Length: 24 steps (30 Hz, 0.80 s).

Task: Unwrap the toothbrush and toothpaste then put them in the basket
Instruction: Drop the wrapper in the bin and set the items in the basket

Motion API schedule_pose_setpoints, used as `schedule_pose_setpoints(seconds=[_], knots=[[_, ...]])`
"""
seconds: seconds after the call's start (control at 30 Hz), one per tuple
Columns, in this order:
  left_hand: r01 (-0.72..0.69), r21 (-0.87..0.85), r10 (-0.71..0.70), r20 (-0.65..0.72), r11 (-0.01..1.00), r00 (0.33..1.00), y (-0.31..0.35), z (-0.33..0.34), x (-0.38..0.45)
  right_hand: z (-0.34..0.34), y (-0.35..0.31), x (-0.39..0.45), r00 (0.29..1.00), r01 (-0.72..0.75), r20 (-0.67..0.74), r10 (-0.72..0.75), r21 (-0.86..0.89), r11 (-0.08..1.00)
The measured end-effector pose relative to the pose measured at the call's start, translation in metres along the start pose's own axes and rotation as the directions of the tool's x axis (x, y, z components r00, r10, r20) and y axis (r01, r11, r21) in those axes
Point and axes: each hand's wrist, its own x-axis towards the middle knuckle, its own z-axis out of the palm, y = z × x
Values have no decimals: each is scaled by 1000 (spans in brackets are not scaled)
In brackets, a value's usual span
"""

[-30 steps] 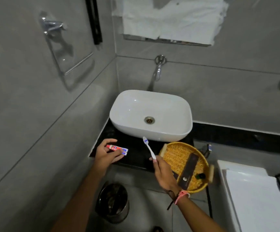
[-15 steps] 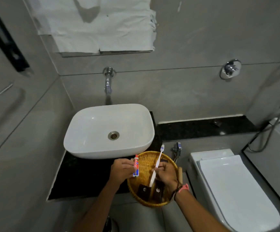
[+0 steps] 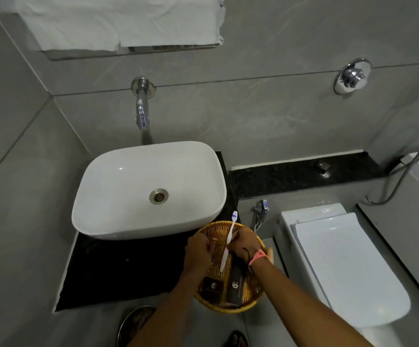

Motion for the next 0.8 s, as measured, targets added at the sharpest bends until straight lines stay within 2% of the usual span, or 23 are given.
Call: schedule_pose_setpoints(seconds=[0.07, 0.53, 0.8], knots=[[-4, 52, 4, -5, 999, 1000, 1, 5, 3, 2, -1, 2, 999, -8, -32, 7, -9, 1000], [3, 92, -3, -7, 996, 1000, 8, 22, 13, 3, 2, 0, 997, -21, -76, 16, -68, 997], [-82, 239, 84, 3, 967, 996, 13, 19, 8, 3, 3, 1, 998, -1, -69, -6, -96, 995]])
